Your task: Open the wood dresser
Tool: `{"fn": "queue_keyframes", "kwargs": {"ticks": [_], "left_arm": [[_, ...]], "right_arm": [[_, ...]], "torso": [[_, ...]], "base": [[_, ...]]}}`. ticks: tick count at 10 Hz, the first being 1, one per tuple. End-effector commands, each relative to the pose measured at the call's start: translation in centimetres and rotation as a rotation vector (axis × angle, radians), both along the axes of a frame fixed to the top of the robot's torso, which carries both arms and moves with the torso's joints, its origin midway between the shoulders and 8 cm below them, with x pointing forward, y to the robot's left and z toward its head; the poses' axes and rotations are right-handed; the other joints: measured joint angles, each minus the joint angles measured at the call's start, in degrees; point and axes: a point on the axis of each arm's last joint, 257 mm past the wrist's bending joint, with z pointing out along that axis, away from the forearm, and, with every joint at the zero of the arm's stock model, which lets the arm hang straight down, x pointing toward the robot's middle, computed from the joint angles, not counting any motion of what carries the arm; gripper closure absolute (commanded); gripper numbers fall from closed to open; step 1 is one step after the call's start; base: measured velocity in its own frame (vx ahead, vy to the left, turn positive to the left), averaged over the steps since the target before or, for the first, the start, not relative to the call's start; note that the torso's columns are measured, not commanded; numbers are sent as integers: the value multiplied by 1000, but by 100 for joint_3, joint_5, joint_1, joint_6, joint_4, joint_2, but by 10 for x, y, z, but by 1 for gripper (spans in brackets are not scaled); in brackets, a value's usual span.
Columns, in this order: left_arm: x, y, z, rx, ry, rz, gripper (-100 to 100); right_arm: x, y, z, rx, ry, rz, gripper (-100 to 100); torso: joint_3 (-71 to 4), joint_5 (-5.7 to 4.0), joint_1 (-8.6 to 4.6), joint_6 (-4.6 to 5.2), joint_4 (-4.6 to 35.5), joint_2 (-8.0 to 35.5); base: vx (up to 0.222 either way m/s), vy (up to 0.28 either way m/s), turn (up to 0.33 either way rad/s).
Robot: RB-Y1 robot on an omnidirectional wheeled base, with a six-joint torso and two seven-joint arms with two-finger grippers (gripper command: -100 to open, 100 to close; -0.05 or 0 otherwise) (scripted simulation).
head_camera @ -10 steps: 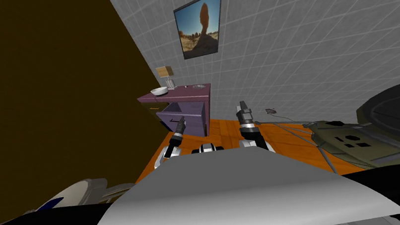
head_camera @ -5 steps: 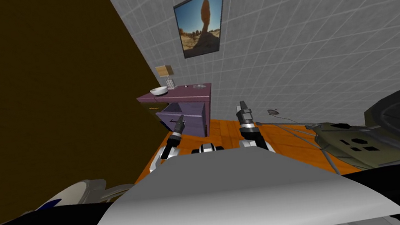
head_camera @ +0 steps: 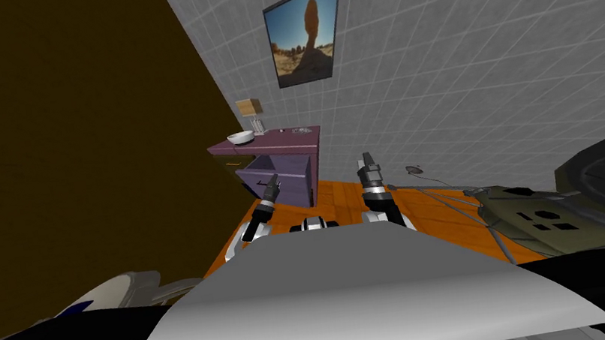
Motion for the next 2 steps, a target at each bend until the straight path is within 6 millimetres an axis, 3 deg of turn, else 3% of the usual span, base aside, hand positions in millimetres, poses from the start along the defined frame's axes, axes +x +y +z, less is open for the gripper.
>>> {"fn": "queue_keyframes", "kwargs": {"ticks": [1,2], "left_arm": [[0,0,0,0,1,0,0],[0,0,-1,0,2,1,0]], "right_arm": [[0,0,0,0,0,0,0],[0,0,0,0,0,0,0]], "torso": [[-2,1,1,0,-2,-3],[-2,1,1,0,-3,-4]], "base": [[0,0,0],[0,0,0]]}}
